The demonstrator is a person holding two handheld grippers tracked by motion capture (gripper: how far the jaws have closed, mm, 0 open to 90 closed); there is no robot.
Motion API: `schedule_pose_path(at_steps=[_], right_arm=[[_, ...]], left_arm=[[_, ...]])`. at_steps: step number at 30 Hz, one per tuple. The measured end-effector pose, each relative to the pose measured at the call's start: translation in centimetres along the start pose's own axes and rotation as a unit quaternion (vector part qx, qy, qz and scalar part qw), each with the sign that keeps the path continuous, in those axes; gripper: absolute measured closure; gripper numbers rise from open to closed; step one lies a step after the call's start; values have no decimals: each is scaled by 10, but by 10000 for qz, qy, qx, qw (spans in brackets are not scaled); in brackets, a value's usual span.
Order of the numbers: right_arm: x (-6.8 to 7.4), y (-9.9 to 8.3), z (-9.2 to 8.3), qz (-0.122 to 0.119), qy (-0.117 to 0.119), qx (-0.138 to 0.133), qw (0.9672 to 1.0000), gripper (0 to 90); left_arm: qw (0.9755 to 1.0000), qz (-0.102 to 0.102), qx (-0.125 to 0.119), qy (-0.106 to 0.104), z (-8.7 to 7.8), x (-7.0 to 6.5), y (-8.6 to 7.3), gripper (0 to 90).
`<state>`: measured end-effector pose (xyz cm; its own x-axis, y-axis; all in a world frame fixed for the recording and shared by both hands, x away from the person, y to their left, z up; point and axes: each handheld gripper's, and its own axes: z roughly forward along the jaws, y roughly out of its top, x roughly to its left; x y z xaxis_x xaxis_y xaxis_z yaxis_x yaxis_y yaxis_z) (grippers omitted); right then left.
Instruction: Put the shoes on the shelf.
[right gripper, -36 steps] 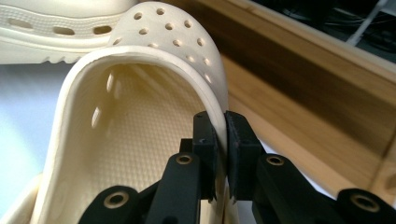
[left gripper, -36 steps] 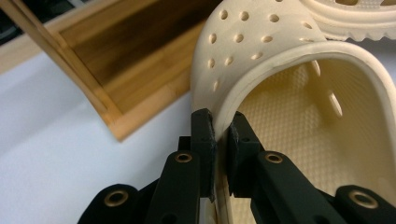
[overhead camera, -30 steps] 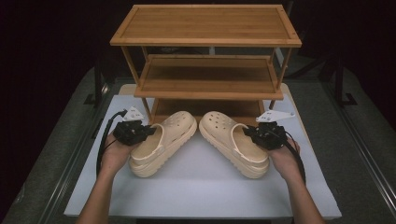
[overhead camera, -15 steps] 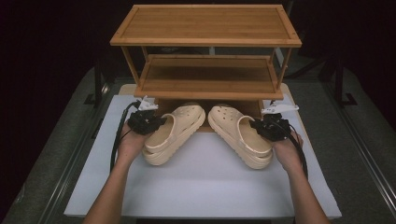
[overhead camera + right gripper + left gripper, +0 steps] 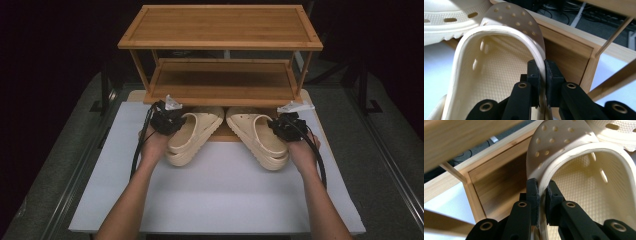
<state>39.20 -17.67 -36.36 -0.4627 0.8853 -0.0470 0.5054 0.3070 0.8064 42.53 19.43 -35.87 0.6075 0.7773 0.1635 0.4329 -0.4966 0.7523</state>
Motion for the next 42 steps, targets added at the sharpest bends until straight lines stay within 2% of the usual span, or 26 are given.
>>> schedule_pose_path(at_steps=[1,4,11,23,27,31,34,38,42], right_arm=[[1,2,2,-8,-28,1,10000,827],[3,7,9,-36,-131,-8,9999,828],[9,10,24,-57,-283,5,9996,827],[16,8,38,61,-536,-9,9985,826],[17,7,42,107,-533,18,9985,823],[18,6,45,160,-567,37,9983,819],[18,5,46,144,-579,68,9982,813],[22,2,50,143,-593,139,9980,788],[24,1,51,162,-578,90,9982,720]], left_arm=[[9999,25,63,80,4,-1,2,832],[9999,-21,6,161,12,-2,4,832],[9993,-54,121,336,25,-4,5,832],[9975,154,187,659,28,-10,6,830],[9973,181,215,680,31,-13,6,823],[9978,102,175,631,34,-15,2,806],[9976,164,185,650,34,-17,2,792],[9982,56,124,576,34,-18,1,746],[9992,-72,94,376,30,-14,1,679]])
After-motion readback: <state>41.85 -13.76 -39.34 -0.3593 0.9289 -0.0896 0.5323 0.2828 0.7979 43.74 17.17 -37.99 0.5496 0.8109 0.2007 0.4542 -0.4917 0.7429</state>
